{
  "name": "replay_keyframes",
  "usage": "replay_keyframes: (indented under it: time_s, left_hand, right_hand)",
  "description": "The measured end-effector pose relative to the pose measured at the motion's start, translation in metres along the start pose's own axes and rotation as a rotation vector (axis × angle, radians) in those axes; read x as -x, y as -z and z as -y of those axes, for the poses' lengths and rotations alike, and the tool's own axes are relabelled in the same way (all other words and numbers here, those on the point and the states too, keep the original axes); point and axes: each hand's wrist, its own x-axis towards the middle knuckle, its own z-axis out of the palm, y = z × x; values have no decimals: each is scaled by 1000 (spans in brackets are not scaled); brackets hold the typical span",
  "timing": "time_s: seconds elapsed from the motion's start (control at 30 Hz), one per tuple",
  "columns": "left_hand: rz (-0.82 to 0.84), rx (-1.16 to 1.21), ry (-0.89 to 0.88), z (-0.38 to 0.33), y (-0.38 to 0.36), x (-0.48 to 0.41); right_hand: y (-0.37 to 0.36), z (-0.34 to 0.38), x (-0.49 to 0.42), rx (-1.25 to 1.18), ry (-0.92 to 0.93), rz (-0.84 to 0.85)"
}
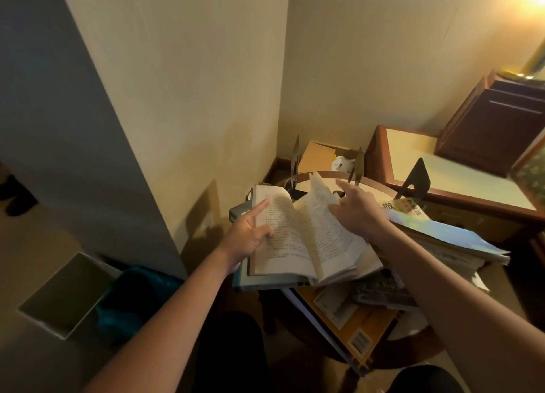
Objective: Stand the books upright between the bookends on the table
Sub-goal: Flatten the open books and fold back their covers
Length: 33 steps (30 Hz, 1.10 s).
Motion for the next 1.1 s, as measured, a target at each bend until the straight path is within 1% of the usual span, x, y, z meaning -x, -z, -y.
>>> replay_keyframes:
  time_s: [0.07, 0.17, 0.3, 0.33, 0.43, 0.5, 0.53, 0.57, 0.63, 0.7, 0.8, 0.87, 0.93, 1.1]
  left_hand:
    - [-51, -15, 15, 2, 1, -2]
    - [-89, -9, 35, 4, 0, -4]
    - [-129, 110, 87, -3, -5, -12]
    - [-141, 130, 88, -5, -8, -14]
    - [-179, 150, 95, -14, -14, -16]
    - [-116, 207, 116, -18, -14, -18]
    - [-79, 199, 109, -19, -12, -19]
    - [-73, 158, 99, -20, -9, -20]
    - [-142, 18, 86, -14, -2, -21]
    - [-141, 0, 119, -4, 4, -21]
    - [-124, 57, 147, 2, 9, -22]
    - [-126, 34, 122, 1, 13, -26]
    - [-130, -69, 93, 0, 17, -30]
    - [-211, -241, 73, 6, 26, -36]
  right_hand:
    - [2, 6, 6, -62, -63, 104]
    - [3, 15, 19, -297, -145, 261]
    - [3, 30, 25, -521, -104, 315]
    - [1, 35, 27, -536, -84, 325]
    - [-21, 43, 33, -416, -9, 331]
    - [-38, 44, 39, -307, 58, 311]
    - [-43, 43, 40, -280, 95, 302]
    - [-47, 41, 40, -275, 118, 292]
    - [-48, 37, 37, -235, 128, 253]
    - [-49, 31, 31, -83, 159, 238]
    - [-56, 23, 21, 160, 254, 290]
    - [-63, 19, 11, 219, 258, 305]
    - [-67, 16, -2, 271, 232, 313]
    - [-79, 14, -29, 379, 149, 394]
